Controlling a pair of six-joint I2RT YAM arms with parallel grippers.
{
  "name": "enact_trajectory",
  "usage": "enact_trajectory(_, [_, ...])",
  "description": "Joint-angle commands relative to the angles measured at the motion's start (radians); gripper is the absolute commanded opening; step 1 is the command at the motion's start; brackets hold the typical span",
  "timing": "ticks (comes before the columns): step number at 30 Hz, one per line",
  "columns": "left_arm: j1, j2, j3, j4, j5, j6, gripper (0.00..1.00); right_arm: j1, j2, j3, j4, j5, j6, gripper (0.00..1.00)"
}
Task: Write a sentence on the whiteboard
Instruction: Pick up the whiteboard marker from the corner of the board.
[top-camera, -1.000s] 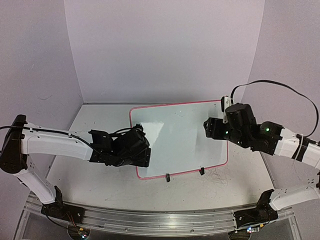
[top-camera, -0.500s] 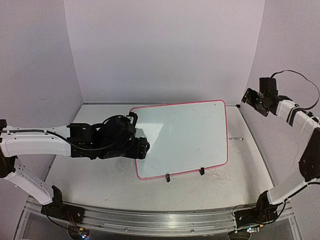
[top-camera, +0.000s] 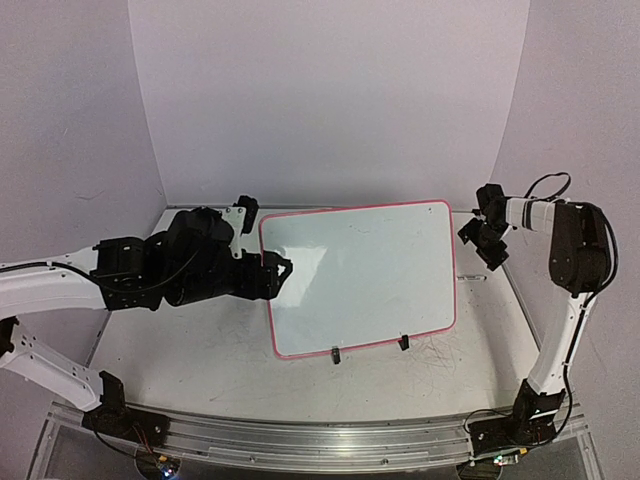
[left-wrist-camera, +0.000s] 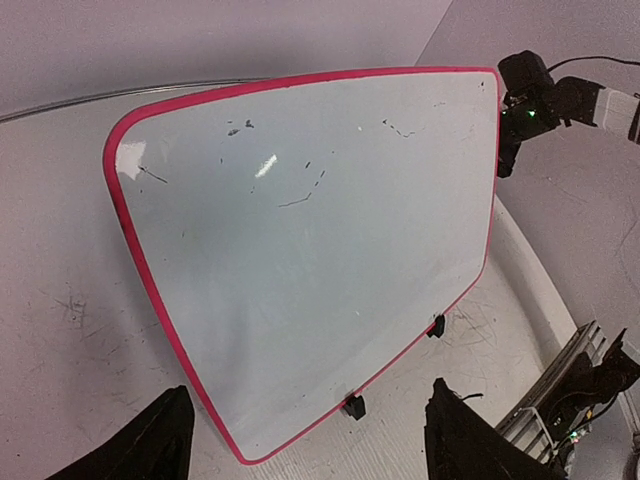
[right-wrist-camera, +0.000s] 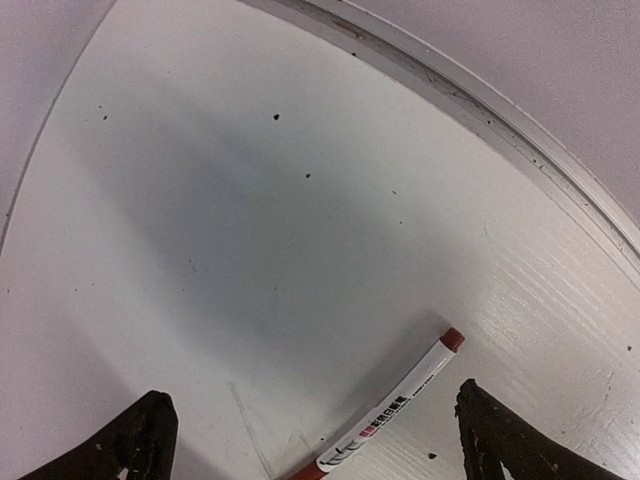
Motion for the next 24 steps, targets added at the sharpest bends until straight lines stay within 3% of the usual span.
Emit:
enact_trajectory(1, [0.003, -0.045, -0.027, 0.045, -0.012, 0.031, 0.8, -0.002, 0.047, 0.086, -0.174, 0.1, 0.172, 0.98])
enact_trajectory(4, [0.002, -0.071, -0.038, 0.059, -0.01, 0.042, 0.81, -0.002, 0.057, 0.082, -0.204, 0.117, 0.238, 0.96])
enact_trajectory(12, [0.002, -0.1, -0.047, 0.072, -0.018, 0.09, 0.82, -0.002, 0.1, 0.086, -0.211, 0.085, 0.322, 0.77])
enact_trajectory(21, [0.002, -0.148, -0.088, 0.076, -0.017, 0.077, 0.82, -0.002, 0.18, 0.12, -0.216, 0.079, 0.363, 0.72])
enact_trajectory(24, [0.003, -0.163, -0.093, 0.076, -0.012, 0.072, 0.82, -0.002, 0.195, 0.121, -0.221, 0.077, 0.373, 0.6])
